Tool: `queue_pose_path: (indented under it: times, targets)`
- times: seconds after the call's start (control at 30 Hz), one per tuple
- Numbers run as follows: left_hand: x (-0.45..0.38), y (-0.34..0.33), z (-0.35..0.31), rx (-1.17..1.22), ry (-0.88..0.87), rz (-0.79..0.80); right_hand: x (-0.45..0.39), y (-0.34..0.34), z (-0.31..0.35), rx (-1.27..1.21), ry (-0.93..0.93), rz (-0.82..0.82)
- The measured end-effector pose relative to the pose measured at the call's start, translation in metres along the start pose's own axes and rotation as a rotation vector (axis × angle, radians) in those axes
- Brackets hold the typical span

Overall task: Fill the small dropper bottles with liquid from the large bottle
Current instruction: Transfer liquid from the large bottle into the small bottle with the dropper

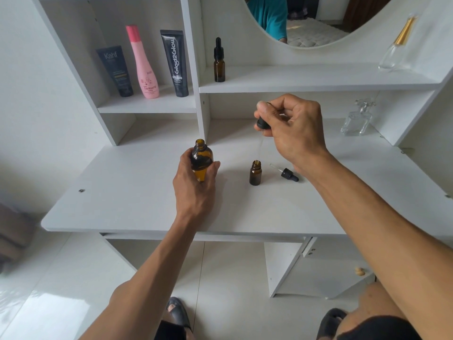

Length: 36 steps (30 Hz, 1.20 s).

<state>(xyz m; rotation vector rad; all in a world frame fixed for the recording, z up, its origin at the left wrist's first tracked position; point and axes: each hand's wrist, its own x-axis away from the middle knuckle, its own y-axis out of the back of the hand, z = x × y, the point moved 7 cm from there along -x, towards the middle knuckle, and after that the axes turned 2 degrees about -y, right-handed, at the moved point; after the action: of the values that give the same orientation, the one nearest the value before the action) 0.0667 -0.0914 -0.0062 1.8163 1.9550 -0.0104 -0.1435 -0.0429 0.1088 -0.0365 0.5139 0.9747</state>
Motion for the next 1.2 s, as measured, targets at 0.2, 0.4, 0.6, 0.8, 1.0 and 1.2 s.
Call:
queue_pose_path:
  times: [0.2,0.4,0.6,0.8,1.0,1.2]
  targets:
    - [0.001,0.001,-0.002,-0.005,-0.001,-0.002,0.001,0.0,-0.004,0.01,-0.018,-0.001]
    - [0.001,0.002,-0.004,0.007,0.007,-0.007,0.0,0.001,0.007,-0.069,-0.001,0.011]
    - [0.002,0.002,-0.003,0.016,0.013,-0.007,-0.005,-0.015,0.037,-0.226,0.052,0.045]
    - [0.001,0.001,-0.001,0.024,0.011,-0.007,-0.009,-0.056,0.059,-0.285,0.047,0.121]
    - [0.0,0.0,0.001,0.04,0.004,-0.007,-0.014,-0.079,0.072,-0.269,0.097,0.164]
    - [0.001,0.001,-0.001,0.044,-0.003,-0.006,-0.013,-0.087,0.071,-0.197,0.119,0.192]
